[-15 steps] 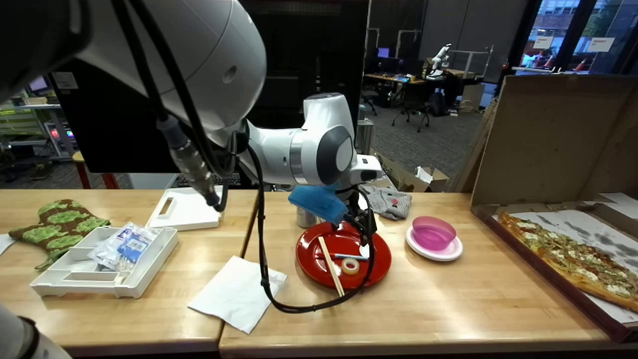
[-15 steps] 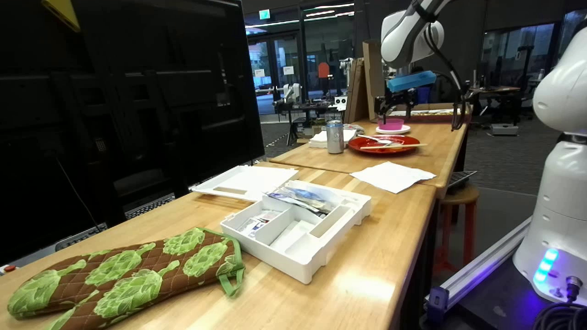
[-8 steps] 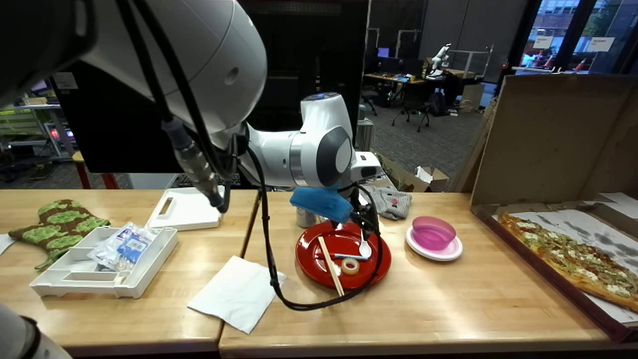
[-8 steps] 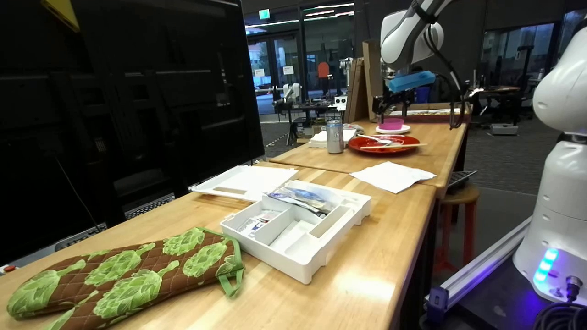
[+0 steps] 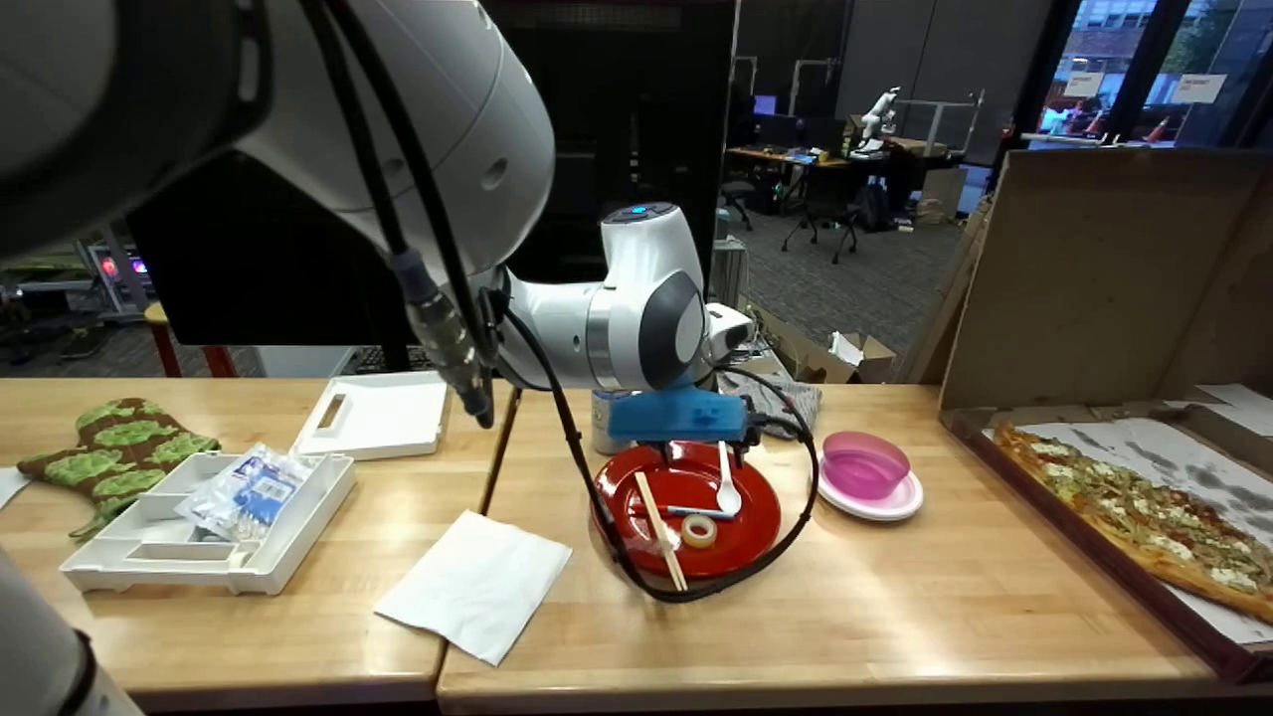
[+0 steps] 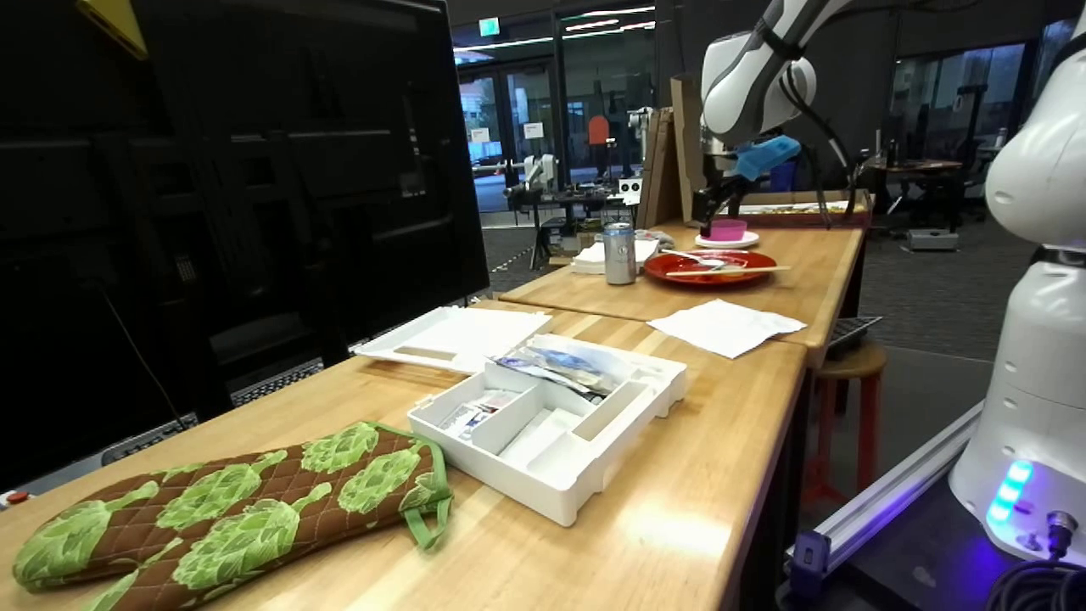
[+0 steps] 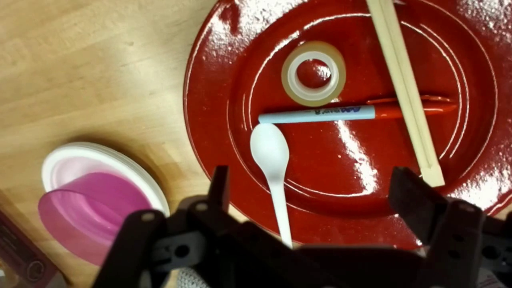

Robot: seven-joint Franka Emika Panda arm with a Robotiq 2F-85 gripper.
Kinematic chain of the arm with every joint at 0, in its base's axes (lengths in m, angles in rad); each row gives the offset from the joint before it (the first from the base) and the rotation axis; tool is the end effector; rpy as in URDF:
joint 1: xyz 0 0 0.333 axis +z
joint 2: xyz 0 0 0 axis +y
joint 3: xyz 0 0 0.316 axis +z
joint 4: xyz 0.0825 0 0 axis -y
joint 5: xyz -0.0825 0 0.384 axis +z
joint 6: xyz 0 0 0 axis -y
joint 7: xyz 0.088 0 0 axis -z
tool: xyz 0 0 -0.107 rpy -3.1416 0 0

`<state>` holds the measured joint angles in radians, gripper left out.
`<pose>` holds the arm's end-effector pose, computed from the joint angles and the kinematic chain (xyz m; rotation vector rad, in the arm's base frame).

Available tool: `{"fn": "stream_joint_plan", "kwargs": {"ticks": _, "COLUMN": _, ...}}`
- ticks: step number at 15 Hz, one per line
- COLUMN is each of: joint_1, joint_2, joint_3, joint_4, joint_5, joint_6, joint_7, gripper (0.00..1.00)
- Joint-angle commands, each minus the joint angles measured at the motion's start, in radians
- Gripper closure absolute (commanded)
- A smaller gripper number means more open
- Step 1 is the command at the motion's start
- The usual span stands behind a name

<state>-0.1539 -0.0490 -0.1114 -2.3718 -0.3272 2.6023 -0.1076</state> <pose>0.5007 -0.1293 0.3711 2.8705 0.1431 0.3406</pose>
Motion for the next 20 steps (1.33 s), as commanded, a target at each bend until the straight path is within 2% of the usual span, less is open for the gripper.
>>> {"fn": "stream_joint_plan", "kwargs": {"ticks": 1, "joint_1": 0.009, "joint_2": 0.054, "joint_3": -0.011, "joint_4": 0.039, "joint_5": -0.010, "joint_6": 0.045, "joint_7": -0.186, "gripper": 0.00}}
{"fn": "stream_joint_plan", "kwargs": {"ticks": 5, "joint_1": 0.004, "joint_2": 0.123, "joint_3": -0.001, "joint_4": 0.087, "joint_5": 0.140, "joint_6": 0.090, "joint_7": -0.419, "gripper": 0.00}}
{"fn": "stream_joint_plan", "kwargs": {"ticks": 7, "joint_1": -0.004, "joint_2": 0.164, "joint_3": 0.008, "joint_4": 0.131, "joint_5": 0.211, "joint_6": 0.072, "joint_7": -0.479, "gripper": 0.00}}
{"fn": "stream_joint_plan", "kwargs": {"ticks": 12, "joint_1": -0.029, "joint_2": 0.244, "joint_3": 0.030, "joint_4": 0.226, "joint_5": 0.318, "joint_6": 0.012, "joint_7": -0.539, "gripper": 0.00}}
{"fn": "stream_joint_plan", "kwargs": {"ticks": 20, "joint_1": -0.061, "joint_2": 0.324, "joint_3": 0.048, "joint_4": 0.304, "joint_5": 0.325, "joint_6": -0.086, "joint_7": -0.562, "gripper": 0.00}}
